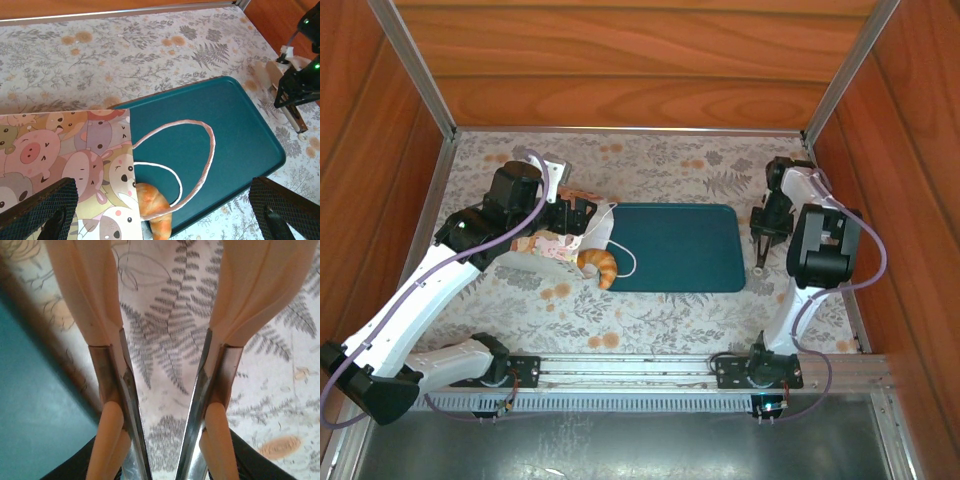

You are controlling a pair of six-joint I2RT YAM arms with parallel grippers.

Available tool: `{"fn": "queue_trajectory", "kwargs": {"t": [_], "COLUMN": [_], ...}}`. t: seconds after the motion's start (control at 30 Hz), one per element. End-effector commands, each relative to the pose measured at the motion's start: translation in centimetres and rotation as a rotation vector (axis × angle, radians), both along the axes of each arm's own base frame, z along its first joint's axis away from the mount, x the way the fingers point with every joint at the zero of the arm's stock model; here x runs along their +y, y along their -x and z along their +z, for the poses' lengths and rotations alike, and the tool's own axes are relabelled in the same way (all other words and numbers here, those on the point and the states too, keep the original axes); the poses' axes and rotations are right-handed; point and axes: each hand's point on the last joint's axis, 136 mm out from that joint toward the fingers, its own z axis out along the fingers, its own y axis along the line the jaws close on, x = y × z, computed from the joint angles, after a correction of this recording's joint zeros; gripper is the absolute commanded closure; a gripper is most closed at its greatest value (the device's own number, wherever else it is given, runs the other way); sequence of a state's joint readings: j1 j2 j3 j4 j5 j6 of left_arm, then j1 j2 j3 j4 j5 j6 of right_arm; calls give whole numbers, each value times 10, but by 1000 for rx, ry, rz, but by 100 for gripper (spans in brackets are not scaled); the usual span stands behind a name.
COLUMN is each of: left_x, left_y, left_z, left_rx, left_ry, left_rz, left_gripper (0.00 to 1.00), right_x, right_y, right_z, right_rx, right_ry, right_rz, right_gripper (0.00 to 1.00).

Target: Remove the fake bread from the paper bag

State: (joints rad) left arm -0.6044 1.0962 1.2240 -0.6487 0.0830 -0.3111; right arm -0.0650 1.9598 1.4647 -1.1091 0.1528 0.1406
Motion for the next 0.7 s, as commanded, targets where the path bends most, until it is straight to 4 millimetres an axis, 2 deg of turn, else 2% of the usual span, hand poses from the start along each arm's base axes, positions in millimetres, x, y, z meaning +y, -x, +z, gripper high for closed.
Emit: {"fn": "queue_trajectory", "kwargs": {"t": [0.0, 0.13, 0.3, 0.47, 0.57, 0.67], "left_x": [-3, -1, 2, 1, -8, -29], "left_y": [0, 2, 2, 3, 3, 5], "left_z": [13, 13, 13, 11, 7, -2], "left_rx": [-31, -39, -49, -48, -27, 22], "left_ry": [24, 21, 14, 13, 14, 22], "left_rz": [-6, -3, 3, -8, -52, -131], "left_gripper": [6, 6, 6, 6, 6, 6], "right_x": [-3, -9, -4, -10, -6, -3], "right_y": [-15, -18, -18, -8, -6, -3], "right_z": [-7, -21, -25, -34, -35, -35], "right_rx": [-15, 4, -23, 30, 35, 35], "right_ry": [19, 23, -14, 10, -12, -26], "right_rz": [41, 54, 124, 144, 115, 95], "right_gripper": [55, 55, 53, 49, 44, 40]}}
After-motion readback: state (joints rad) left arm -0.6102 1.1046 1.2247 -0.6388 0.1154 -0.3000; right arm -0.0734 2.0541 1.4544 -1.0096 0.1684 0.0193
